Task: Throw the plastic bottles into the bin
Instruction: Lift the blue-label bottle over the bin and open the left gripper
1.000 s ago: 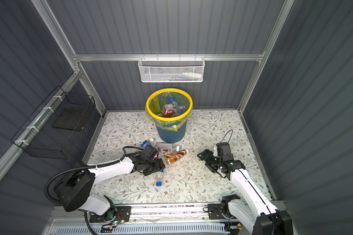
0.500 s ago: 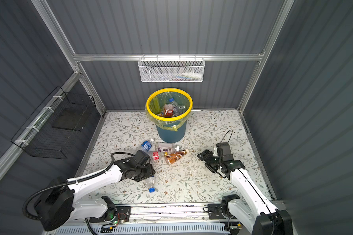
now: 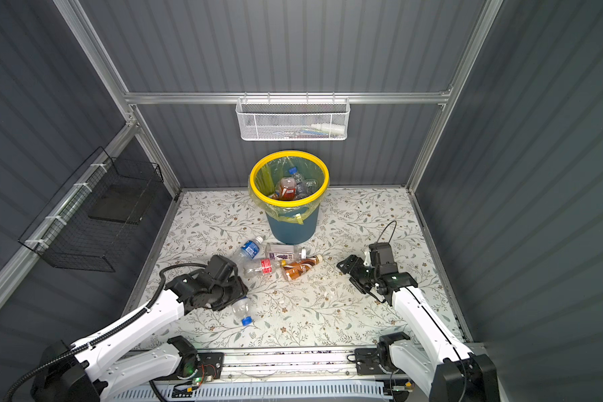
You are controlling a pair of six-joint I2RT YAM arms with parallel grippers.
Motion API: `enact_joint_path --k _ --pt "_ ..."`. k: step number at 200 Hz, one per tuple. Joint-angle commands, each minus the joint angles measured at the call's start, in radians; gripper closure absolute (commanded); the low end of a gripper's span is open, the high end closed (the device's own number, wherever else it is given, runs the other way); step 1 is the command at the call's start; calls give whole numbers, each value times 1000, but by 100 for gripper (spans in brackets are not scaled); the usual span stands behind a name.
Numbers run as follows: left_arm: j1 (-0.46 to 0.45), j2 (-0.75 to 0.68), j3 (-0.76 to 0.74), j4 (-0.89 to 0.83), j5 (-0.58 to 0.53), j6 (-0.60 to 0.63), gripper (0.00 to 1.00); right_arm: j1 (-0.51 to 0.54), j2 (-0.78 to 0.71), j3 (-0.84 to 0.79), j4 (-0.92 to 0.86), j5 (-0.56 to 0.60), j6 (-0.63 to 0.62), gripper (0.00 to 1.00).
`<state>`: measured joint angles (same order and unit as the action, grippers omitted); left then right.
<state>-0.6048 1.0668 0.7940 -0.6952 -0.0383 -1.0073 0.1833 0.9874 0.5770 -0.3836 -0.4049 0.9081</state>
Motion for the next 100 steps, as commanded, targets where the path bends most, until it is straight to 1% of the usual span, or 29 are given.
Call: enact_joint_path --k 1,11,22,36,45,52,55,61,69,75,82,88,100 --pt "63 72 303 33 33 172 37 4 -14 43 -33 -6 -22 25" --pt "75 161 477 40 48 227 36 4 -19 58 -43 -2 -23 25" --pt "83 276 706 58 69 276 36 4 -20 75 -56 0 -26 25" --pt "106 435 951 98 137 290 36 4 -21 97 -71 -2 -31 25" --pt "121 552 1116 103 154 301 35 2 -25 107 -80 2 -32 25" --pt "145 650 1250 83 179 292 29 2 -29 116 -85 3 -29 25" --pt "158 690 1304 69 196 283 23 2 -31 120 -87 2 -29 25" --pt "180 766 1406 39 231 259 15 2 -34 129 -95 4 -31 24" --pt "202 832 1515 -4 250 240 7 1 -41 139 -111 10 -34 23" --pt "213 847 1548 -23 250 236 3 1 -47 146 -122 14 -38 22" --pt "225 823 1527 -8 250 233 1 0 -56 151 -134 21 -40 22" --pt "237 775 1455 37 240 229 0 -1 -65 149 -142 24 -40 22" --pt "271 646 1263 143 231 205 0 -2 -82 140 -143 30 -35 21"
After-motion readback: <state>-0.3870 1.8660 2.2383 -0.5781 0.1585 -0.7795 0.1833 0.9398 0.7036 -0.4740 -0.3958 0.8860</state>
